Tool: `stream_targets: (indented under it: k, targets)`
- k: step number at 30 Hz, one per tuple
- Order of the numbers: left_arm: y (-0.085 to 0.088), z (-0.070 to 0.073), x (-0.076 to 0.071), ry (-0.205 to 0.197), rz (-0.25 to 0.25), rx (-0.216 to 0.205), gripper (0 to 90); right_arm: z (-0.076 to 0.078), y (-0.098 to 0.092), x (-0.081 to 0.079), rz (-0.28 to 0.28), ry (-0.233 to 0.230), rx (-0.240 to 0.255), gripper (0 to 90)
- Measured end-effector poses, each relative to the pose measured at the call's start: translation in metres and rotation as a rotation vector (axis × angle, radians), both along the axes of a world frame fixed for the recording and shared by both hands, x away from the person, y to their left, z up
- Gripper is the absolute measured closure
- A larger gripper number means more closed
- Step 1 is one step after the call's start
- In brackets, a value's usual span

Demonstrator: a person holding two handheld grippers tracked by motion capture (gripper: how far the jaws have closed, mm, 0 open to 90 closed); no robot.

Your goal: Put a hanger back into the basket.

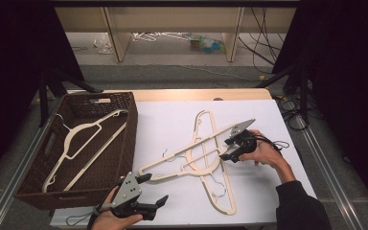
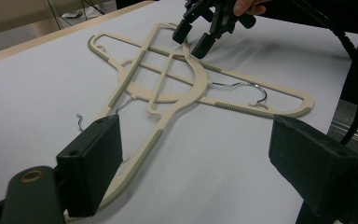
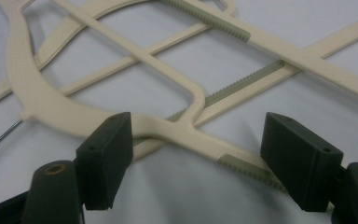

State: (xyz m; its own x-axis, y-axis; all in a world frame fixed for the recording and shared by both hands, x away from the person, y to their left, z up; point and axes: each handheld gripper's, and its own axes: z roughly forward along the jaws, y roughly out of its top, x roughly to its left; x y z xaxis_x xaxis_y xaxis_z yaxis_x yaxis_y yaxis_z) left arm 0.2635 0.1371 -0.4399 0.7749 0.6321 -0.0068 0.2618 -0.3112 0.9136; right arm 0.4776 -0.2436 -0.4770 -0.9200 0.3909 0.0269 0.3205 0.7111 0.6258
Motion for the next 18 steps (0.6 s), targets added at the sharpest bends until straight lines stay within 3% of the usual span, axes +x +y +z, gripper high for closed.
stream_targets:
  k: [4,8,14,18]
  targets:
    - [0.0,0.0,-0.001,0.004,0.005,0.004,17.3,0.001,-0.003,-0.003,0.043,0.02,-0.014,29.7]
    - [0.0,0.001,-0.001,-0.002,0.005,0.009,17.4,0.003,-0.009,-0.009,0.084,0.041,-0.054,38.5]
    - [0.0,0.0,-0.001,-0.001,-0.001,0.015,17.5,0.008,-0.013,-0.02,0.162,0.03,-0.119,49.1]
    - [0.0,0.0,-0.001,-0.005,-0.005,0.021,17.7,0.011,-0.007,-0.032,0.261,0.034,-0.172,57.7]
